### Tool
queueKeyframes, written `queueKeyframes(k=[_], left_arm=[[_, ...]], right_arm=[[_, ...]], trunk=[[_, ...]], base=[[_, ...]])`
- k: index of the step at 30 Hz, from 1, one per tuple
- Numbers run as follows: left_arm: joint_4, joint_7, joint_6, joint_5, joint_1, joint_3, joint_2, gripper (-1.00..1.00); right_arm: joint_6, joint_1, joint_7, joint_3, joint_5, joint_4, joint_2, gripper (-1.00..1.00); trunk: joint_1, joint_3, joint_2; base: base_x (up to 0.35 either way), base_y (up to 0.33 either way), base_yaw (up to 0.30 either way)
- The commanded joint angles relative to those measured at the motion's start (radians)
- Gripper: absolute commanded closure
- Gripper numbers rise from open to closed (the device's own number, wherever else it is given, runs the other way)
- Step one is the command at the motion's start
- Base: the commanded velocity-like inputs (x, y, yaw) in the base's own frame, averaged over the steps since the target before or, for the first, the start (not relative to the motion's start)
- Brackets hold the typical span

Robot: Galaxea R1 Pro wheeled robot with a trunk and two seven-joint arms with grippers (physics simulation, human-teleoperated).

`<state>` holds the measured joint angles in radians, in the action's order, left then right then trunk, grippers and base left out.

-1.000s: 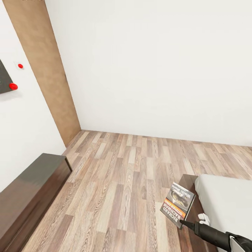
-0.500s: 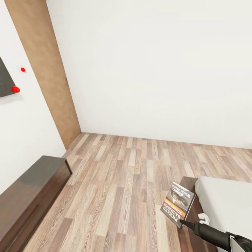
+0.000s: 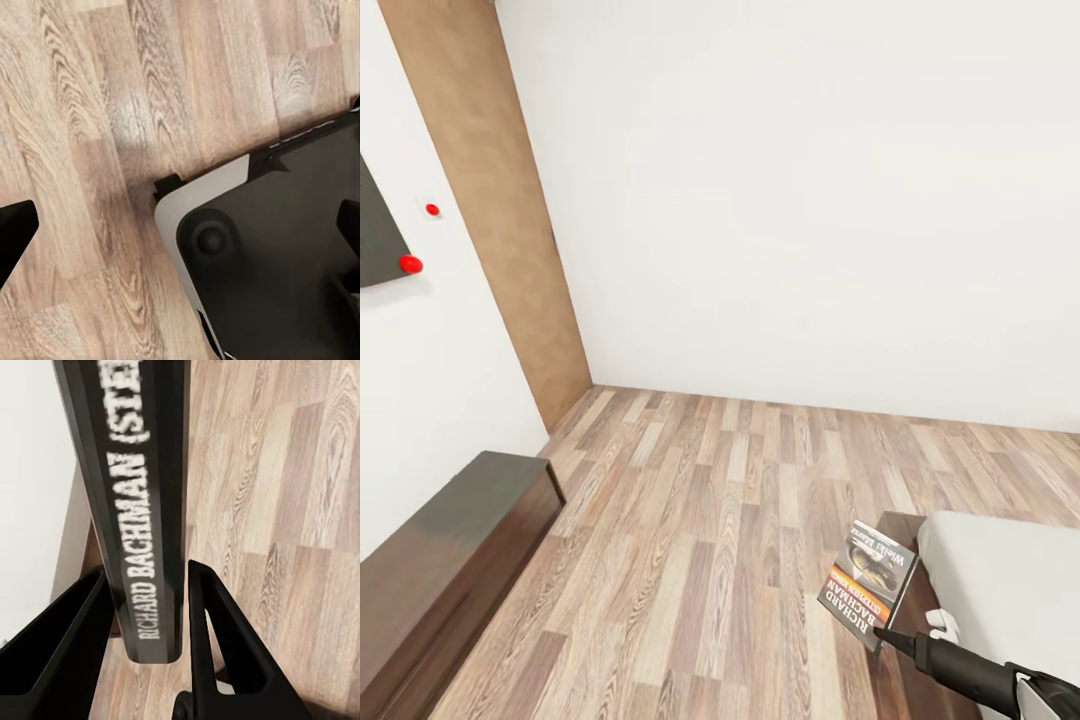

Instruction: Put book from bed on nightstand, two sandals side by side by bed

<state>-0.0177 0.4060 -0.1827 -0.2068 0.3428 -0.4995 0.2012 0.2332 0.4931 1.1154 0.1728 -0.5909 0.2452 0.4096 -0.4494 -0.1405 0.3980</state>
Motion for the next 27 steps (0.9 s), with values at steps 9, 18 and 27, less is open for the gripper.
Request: queueKeyframes(k=[9, 18, 27], left_arm=[[0.0, 0.004, -0.003, -0.014, 0.001, -0.008, -0.013, -1.0], [-0.001, 0.005, 0.0, -0.016, 0.001, -0.007, -0.014, -1.0], [-0.001, 0.005, 0.0, -0.016, 0.001, -0.007, -0.017, -1.0]], right_arm=[[0.009, 0.001, 0.001, 0.007, -0.01, 0.0, 0.001, 1.0], [0.009, 0.001, 0.001, 0.007, -0.01, 0.0, 0.001, 1.0], [0.009, 0.001, 0.001, 0.007, -0.01, 0.0, 0.001, 1.0]], trunk=[[-0.001, 0.013, 0.002], [-0.001, 0.027, 0.002], [-0.035, 0.014, 0.065]], base=[[0.0, 0.0, 0.0], [0.0, 0.0, 0.0], [0.0, 0.0, 0.0]])
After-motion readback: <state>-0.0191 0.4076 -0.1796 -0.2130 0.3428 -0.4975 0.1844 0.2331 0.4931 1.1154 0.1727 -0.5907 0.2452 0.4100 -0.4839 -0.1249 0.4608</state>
